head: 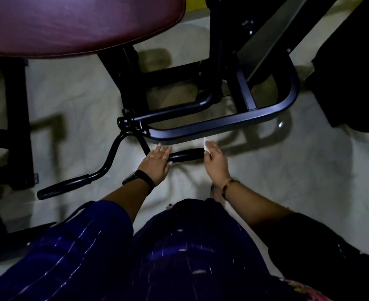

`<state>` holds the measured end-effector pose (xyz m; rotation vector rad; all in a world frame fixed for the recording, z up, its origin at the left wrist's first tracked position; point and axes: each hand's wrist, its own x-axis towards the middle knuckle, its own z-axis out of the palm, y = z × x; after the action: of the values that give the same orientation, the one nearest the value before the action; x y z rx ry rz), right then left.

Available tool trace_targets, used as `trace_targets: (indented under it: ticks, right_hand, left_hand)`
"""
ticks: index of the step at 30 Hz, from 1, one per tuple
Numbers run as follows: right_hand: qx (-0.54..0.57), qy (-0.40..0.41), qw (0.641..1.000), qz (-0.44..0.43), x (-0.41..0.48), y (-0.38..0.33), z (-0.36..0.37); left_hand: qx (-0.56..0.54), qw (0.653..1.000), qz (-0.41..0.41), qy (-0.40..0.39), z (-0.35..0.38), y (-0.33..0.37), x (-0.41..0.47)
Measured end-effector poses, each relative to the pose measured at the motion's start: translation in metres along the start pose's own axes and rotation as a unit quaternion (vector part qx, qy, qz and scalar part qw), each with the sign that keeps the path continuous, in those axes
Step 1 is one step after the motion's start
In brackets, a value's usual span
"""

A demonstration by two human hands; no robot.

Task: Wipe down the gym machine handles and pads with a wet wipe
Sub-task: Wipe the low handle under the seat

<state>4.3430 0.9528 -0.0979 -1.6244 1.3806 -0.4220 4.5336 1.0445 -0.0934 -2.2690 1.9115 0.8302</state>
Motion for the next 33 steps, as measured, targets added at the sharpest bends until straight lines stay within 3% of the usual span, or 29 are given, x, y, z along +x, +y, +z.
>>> trace_targets:
  ticks: [3,6,13,17,21,24,26,33]
  right_hand:
    - [0.040,-0.059,0.992,0.105,0.017,-0.002,-0.010]
    - [0.093,0.002,0.977,0.192,0.011,-0.004,-0.009]
    - [0.225,0.086,0.933,0.266,0.001,0.006,-0.009]
    - [0.379,0.028,0.867,0.322,0.003,-0.004,-0.002]
    - [0.439,-0.084,0.825,0.345,-0.011,-0.018,0.043]
    - [0.498,-0.121,0.784,0.349,-0.020,-0.033,0.076]
    - [0.537,-0.106,0.762,0.346,-0.020,-0.039,0.091]
    - [0.524,0.078,0.775,0.345,0.006,0.003,0.057]
  left_hand:
    - [-0.005,1.000,-0.007,0.001,0.002,0.000,-0.001]
    - [-0.001,1.000,-0.008,-0.002,0.002,0.000,0.000]
    - [-0.004,1.000,-0.002,-0.007,0.000,-0.002,0.000]
    - [-0.006,1.000,-0.005,-0.001,0.002,-0.002,-0.003]
    - [-0.001,1.000,-0.008,0.004,0.004,-0.003,-0.005]
    - [-0.004,1.000,-0.005,-0.003,0.003,-0.004,-0.009]
    - [-0.003,1.000,-0.001,-0.006,0.000,-0.005,-0.011]
    - [-0.011,1.000,0.002,-0.006,-0.001,-0.005,-0.010]
